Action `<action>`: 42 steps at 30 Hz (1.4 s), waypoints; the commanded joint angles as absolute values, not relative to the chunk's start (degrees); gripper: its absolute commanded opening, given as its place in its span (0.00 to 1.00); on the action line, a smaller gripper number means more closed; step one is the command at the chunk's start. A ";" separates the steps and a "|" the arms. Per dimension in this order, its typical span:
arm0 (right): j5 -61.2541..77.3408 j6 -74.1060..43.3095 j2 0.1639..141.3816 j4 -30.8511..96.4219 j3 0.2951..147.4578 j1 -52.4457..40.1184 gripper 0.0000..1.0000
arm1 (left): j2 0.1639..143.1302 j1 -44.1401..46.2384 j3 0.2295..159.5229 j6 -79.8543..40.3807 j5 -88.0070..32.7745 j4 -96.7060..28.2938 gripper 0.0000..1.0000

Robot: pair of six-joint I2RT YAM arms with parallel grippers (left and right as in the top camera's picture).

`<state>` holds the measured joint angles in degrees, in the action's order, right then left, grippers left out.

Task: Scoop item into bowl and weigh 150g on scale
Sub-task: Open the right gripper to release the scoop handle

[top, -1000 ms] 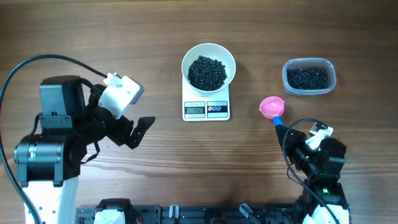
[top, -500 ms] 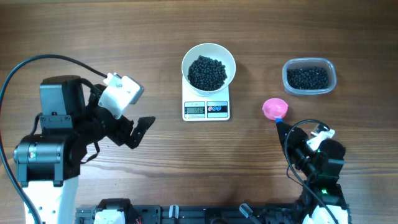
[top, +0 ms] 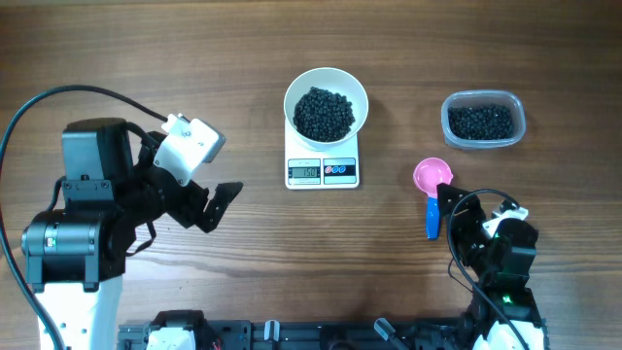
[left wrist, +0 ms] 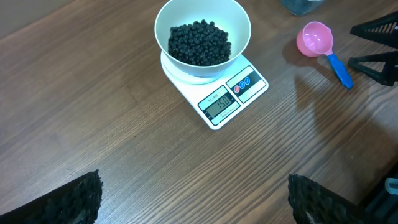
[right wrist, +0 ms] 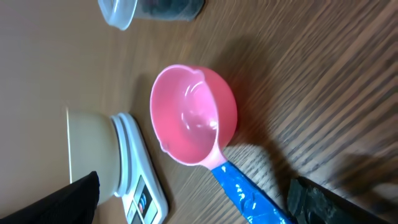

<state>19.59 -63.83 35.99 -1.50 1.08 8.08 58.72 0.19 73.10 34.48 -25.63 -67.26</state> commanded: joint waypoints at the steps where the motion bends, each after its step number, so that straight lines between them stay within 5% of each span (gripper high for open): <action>1: 15.70 -62.98 35.46 -2.09 0.73 8.16 1.00 | 58.89 -0.23 73.93 35.59 -26.74 -67.13 1.00; 12: 23.00 -65.45 35.44 -32.23 2.85 8.16 1.00 | 58.89 -0.23 73.93 35.59 -26.74 -67.13 1.00; 17: 20.97 -89.36 35.46 -37.91 2.83 8.16 1.00 | 58.89 -0.23 73.93 35.59 -26.74 -67.13 1.00; 24: 31.94 -115.98 35.46 -21.74 2.83 8.16 1.00 | 58.89 -0.23 73.93 35.59 -26.74 -67.13 1.00; 27: 34.50 -110.80 35.46 -21.41 2.83 8.16 1.00 | 58.89 -0.23 73.93 35.59 -26.74 -67.13 1.00; 32: 35.27 -79.05 35.46 -24.64 2.83 8.16 1.00 | 58.89 -0.23 73.93 35.59 -26.74 -67.13 1.00; 42: 23.99 -50.17 23.94 -17.41 2.76 6.17 0.99 | 58.89 -0.23 73.93 35.59 -26.74 -67.13 1.00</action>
<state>28.34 -61.98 29.71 -19.64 2.39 6.63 58.72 0.19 73.10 34.48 -25.63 -67.26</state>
